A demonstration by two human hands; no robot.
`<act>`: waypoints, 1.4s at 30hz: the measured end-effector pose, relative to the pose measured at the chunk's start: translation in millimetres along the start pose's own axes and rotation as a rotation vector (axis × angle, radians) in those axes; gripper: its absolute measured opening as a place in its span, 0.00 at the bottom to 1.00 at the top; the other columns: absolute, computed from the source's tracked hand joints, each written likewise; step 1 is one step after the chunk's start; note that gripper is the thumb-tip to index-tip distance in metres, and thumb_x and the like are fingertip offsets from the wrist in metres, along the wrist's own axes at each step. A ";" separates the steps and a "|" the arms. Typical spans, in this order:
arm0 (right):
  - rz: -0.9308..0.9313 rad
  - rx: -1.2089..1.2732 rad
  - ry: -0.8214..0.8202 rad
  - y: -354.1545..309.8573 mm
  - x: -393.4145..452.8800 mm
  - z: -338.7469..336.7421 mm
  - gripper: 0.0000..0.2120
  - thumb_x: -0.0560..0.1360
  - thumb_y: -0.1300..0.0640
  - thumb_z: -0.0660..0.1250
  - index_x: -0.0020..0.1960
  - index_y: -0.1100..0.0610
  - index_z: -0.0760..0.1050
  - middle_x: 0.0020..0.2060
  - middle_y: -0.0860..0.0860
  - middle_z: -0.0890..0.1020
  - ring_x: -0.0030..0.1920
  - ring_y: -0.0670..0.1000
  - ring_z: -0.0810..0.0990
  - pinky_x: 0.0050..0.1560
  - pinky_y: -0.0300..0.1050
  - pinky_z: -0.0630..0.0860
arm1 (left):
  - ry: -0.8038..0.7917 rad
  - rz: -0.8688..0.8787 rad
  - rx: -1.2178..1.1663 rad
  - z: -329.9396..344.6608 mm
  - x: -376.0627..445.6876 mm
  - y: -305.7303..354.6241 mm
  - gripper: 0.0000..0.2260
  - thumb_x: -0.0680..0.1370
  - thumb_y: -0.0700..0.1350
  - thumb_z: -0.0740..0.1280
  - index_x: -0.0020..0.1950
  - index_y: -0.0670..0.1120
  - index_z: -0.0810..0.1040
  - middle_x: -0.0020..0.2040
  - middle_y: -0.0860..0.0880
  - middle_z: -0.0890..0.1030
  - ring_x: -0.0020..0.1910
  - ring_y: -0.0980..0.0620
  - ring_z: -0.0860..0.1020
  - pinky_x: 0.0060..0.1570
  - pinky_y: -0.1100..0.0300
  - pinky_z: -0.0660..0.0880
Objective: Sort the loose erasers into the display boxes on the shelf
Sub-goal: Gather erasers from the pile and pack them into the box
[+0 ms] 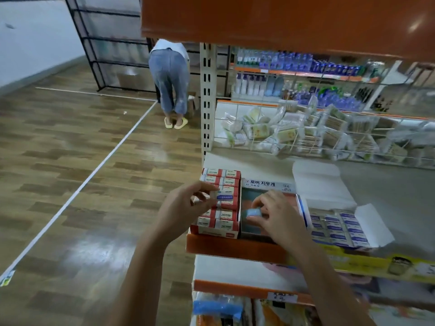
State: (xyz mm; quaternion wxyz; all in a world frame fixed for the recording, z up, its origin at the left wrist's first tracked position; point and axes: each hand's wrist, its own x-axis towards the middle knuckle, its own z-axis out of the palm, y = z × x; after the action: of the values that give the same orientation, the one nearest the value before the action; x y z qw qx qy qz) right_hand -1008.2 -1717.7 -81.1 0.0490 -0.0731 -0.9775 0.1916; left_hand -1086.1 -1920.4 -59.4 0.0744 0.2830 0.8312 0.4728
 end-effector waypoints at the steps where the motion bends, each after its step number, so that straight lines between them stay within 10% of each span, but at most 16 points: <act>1: 0.021 0.006 -0.001 -0.6 -0.3 1.4 0.11 0.74 0.47 0.66 0.52 0.50 0.71 0.51 0.43 0.69 0.52 0.40 0.65 0.51 0.33 0.60 | -0.014 0.013 0.009 0.1 0.7 -0.2 0.11 0.75 0.44 0.68 0.48 0.62 0.73 0.45 0.63 0.75 0.43 0.62 0.77 0.34 0.70 0.73; 22: 0.332 -0.072 0.393 83.8 -55.6 -94.8 0.08 0.76 0.55 0.65 0.54 0.53 0.76 0.45 0.45 0.73 0.40 0.45 0.73 0.41 0.40 0.68 | -0.079 0.367 0.209 107.8 69.7 92.7 0.09 0.76 0.48 0.67 0.57 0.53 0.78 0.50 0.57 0.76 0.50 0.56 0.73 0.43 0.64 0.64; 42: 0.443 0.098 0.165 186.8 -71.9 -86.0 0.16 0.78 0.57 0.60 0.66 0.55 0.68 0.57 0.54 0.79 0.57 0.55 0.77 0.53 0.45 0.71 | -0.225 0.260 0.891 222.2 87.5 122.0 0.10 0.79 0.50 0.60 0.59 0.52 0.75 0.57 0.53 0.78 0.59 0.50 0.71 0.56 0.57 0.64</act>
State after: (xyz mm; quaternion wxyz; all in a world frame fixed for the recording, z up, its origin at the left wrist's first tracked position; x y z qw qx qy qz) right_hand -903.6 -1526.6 -78.0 0.0888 -0.2985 -0.9199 0.2381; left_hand -1022.9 -1659.8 -66.3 -0.0243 0.4384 0.8975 0.0421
